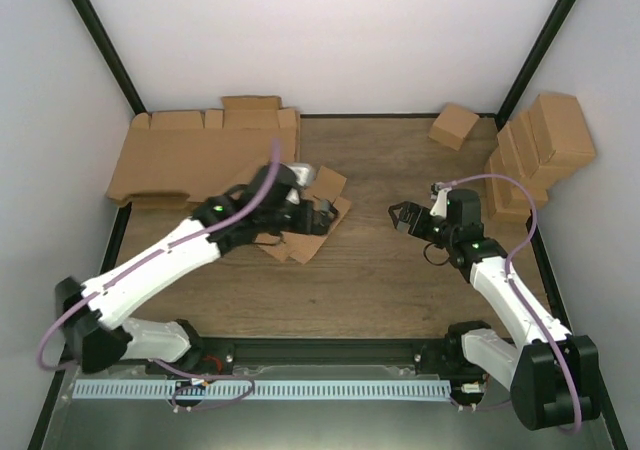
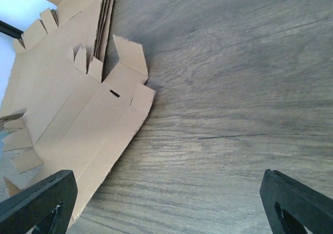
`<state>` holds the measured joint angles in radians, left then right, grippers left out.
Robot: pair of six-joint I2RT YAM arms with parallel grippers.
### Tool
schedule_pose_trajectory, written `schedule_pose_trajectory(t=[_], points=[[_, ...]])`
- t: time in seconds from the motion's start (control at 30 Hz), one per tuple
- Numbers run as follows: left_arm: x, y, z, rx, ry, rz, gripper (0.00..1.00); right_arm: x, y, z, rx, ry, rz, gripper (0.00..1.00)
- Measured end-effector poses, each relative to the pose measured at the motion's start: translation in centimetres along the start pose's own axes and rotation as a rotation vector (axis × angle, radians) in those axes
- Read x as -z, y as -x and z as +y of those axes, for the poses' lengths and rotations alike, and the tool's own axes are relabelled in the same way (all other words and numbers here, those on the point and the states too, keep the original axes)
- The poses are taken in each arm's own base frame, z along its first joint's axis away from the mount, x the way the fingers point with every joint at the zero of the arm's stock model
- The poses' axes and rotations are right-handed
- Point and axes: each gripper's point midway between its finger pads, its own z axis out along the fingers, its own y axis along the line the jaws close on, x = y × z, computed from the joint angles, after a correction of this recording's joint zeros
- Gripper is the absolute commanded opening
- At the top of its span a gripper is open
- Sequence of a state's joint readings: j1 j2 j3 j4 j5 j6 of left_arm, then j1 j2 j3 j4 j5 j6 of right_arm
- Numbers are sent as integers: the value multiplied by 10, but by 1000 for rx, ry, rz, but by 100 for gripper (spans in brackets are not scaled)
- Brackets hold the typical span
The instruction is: Fold the paper box
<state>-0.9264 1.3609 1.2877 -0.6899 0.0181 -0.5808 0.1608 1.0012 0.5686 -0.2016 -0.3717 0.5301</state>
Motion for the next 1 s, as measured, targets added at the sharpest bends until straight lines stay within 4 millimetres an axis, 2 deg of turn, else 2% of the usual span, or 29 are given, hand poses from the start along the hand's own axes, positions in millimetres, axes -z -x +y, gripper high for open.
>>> schedule_pose_trajectory(t=[0.03, 0.1, 0.17, 0.3, 0.43, 0.5, 0.6, 0.77, 0.9, 1.0], points=[[8, 10, 13, 34, 0, -37, 100, 0, 1, 0, 5, -4, -5, 100], [28, 29, 52, 113, 36, -123, 100, 1, 6, 2, 20, -4, -19, 100], [42, 35, 92, 186, 86, -187, 100, 3, 13, 6, 31, 7, -39, 100], [59, 18, 170, 339, 199, -239, 100, 5, 22, 15, 37, 43, -72, 100], [65, 2, 239, 506, 273, -254, 100, -5, 18, 23, 6, 100, -29, 96], [62, -5, 257, 558, 273, -249, 100, -15, 13, 26, -9, 124, 13, 96], [54, -11, 275, 614, 247, -244, 98, -29, 2, 32, -27, 144, 77, 96], [42, -10, 302, 707, 197, -267, 83, -44, -14, 50, -28, 178, 140, 96], [26, -8, 314, 761, 162, -262, 78, -50, -23, 79, 56, 223, 139, 100], [14, -5, 318, 787, 126, -254, 75, -49, -14, 102, 153, 270, 66, 100]])
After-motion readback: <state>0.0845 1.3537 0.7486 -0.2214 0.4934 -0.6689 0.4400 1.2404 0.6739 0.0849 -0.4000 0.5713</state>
